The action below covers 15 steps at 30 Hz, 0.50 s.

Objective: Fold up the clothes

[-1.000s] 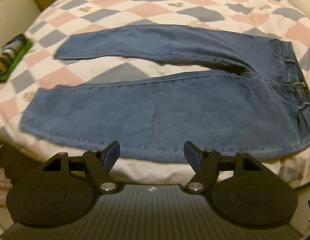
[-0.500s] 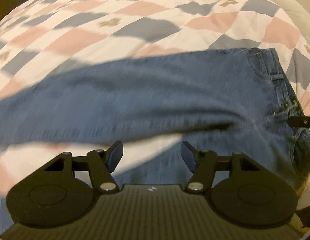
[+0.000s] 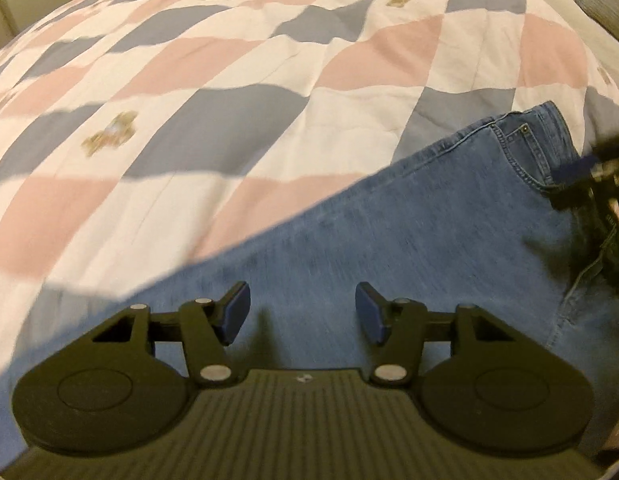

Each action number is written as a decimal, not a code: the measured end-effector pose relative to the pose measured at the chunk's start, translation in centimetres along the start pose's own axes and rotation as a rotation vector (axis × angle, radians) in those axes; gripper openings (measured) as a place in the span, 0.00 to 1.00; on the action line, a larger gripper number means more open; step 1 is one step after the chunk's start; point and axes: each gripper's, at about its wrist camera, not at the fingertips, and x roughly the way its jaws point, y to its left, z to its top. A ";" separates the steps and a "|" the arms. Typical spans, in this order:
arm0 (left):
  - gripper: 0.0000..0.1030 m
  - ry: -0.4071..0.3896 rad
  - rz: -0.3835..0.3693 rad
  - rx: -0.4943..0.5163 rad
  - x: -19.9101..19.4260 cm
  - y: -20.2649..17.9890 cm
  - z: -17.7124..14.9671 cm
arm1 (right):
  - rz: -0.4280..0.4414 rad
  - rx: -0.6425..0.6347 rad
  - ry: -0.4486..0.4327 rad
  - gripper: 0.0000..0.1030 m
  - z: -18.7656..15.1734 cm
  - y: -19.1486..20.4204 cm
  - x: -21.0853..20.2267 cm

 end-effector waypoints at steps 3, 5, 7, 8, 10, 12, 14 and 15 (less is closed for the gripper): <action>0.52 0.015 -0.028 0.065 1.9 1.0 1.7 | 0.037 -0.090 0.018 0.66 3.2 -0.9 1.5; 0.53 0.029 -0.050 0.096 3.0 2.0 2.8 | 0.056 -0.151 0.029 0.66 5.4 -1.5 2.4; 0.54 0.045 -0.075 0.120 4.0 3.1 3.8 | 0.076 -0.211 0.040 0.67 7.6 -2.0 3.3; 0.55 0.055 -0.089 0.132 4.6 3.7 4.2 | 0.083 -0.238 0.054 0.67 8.4 -2.3 3.9; 0.55 0.093 -0.129 0.149 5.6 4.8 4.7 | 0.095 -0.290 0.087 0.67 10.1 -3.0 5.2; 0.55 0.137 -0.172 0.171 6.5 5.6 4.9 | 0.115 -0.323 0.147 0.67 11.0 -3.6 6.7; 0.55 0.187 -0.189 0.209 7.4 6.1 4.8 | 0.136 -0.365 0.227 0.67 11.3 -3.9 8.3; 0.55 0.213 -0.196 0.228 7.9 6.2 4.7 | 0.143 -0.386 0.263 0.66 11.3 -4.0 8.9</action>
